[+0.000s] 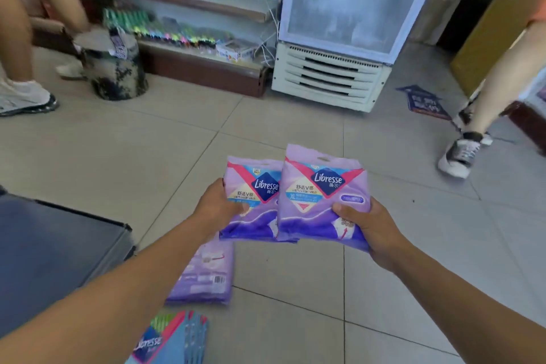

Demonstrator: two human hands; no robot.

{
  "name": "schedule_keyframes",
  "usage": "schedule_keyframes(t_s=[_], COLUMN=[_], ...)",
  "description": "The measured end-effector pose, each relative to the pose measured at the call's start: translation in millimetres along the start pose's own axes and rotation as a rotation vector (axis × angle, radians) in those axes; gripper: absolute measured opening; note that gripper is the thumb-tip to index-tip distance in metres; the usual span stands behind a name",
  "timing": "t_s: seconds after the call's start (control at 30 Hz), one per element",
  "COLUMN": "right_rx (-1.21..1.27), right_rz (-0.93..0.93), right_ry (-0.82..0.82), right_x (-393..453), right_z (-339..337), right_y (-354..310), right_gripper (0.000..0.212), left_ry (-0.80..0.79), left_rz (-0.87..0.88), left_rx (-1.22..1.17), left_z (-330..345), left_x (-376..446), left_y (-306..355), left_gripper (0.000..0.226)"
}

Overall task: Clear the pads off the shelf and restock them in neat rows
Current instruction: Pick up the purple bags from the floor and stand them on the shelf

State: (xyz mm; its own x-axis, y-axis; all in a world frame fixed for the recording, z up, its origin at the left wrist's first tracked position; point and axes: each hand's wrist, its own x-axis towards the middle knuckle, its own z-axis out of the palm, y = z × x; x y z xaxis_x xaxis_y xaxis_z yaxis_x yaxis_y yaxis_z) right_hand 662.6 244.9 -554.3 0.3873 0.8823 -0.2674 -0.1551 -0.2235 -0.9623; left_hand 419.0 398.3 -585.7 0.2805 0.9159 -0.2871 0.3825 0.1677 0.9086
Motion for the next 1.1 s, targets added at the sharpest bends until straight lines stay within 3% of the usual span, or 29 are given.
schedule_keyframes(t_s=[0.1,0.3,0.5,0.6,0.77,1.0,1.1], right_rx=[0.010,0.031,0.109,0.148,0.199,0.176,0.167], right_rz=[-0.077,-0.249,-0.366,-0.411,-0.423,-0.323,-0.300], right_ry=[-0.050,-0.165,-0.303,-0.385,-0.605,-0.801,-0.879], right_x=[-24,-95,-157,-186,-224,-252,-262], right_z=[34,98,170,222,313,429,465], right_y=[-55,-152,-214,-234,-251,-250,-249], right_gripper=[0.058,0.048,0.043,0.051,0.038,0.062,0.050], left_ry=[0.051,0.163,0.333,0.478,0.681,0.972,1.071], left_rz=[0.096,0.230,0.321,0.320,0.260,0.148,0.087], left_rx=[-0.059,-0.083,-0.079,-0.062,0.011,0.080,0.100], left_z=[-54,-151,-250,-302,-380,-449,-468], left_x=[-34,-125,-226,-284,-365,-446,-470], left_y=[53,140,184,186,170,137,120], left_gripper=[0.038,0.042,0.043,0.047,0.050,0.052,0.057])
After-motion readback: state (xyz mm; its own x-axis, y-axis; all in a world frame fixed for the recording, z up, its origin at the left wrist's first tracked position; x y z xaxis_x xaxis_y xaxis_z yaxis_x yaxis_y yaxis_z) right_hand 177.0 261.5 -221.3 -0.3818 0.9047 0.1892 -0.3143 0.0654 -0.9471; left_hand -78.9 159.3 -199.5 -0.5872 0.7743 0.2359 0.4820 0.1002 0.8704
